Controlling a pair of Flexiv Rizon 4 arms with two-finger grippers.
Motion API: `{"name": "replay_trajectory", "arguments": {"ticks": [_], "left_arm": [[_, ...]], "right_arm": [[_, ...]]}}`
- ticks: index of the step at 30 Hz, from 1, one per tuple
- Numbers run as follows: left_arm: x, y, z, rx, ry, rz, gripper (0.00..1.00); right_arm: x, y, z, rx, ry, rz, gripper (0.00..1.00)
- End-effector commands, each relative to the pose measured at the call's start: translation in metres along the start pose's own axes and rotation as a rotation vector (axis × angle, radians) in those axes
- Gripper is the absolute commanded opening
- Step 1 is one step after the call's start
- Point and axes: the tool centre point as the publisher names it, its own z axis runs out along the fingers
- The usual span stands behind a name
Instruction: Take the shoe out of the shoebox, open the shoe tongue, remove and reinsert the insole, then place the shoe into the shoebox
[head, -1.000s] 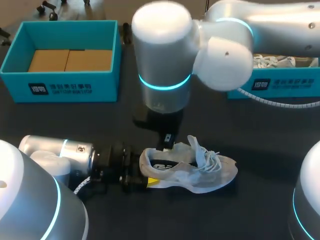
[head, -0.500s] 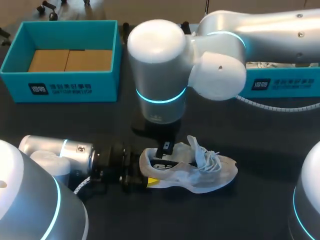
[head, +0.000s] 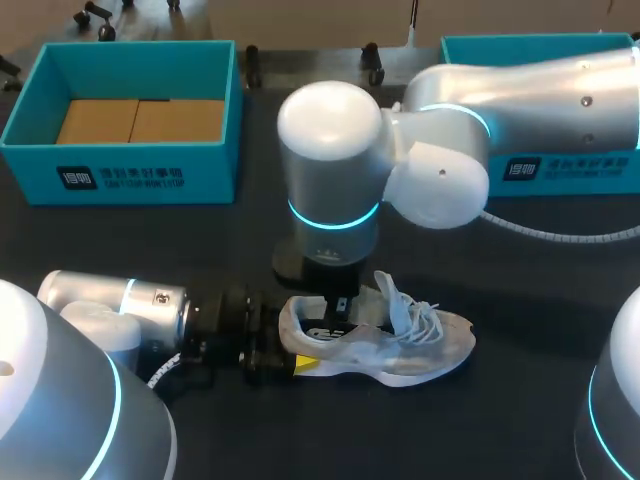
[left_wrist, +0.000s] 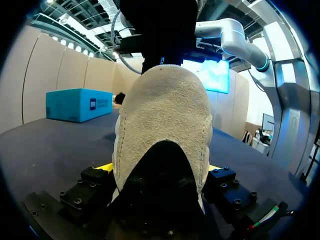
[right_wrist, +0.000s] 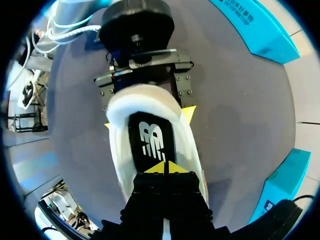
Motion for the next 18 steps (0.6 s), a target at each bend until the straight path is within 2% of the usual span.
{"name": "replay_trajectory", "arguments": {"ticks": [1,9,18], "left_arm": [[0.0,0.0,-0.001,-0.002,0.0,0.0,0.0],[0.0,0.0,-0.001,-0.002,0.0,0.0,0.0],[0.0,0.0,-0.001,-0.002,0.0,0.0,0.0]], "right_arm": [[-0.002,-0.008,0.012,-0.016,0.01,-0.006,0.0],[-0.001,-0.023,0.02,-0.011,-0.013,0.029,0.0],[-0.002,-0.038,0.019,-0.019,-0.061,0.056,0.0]]}}
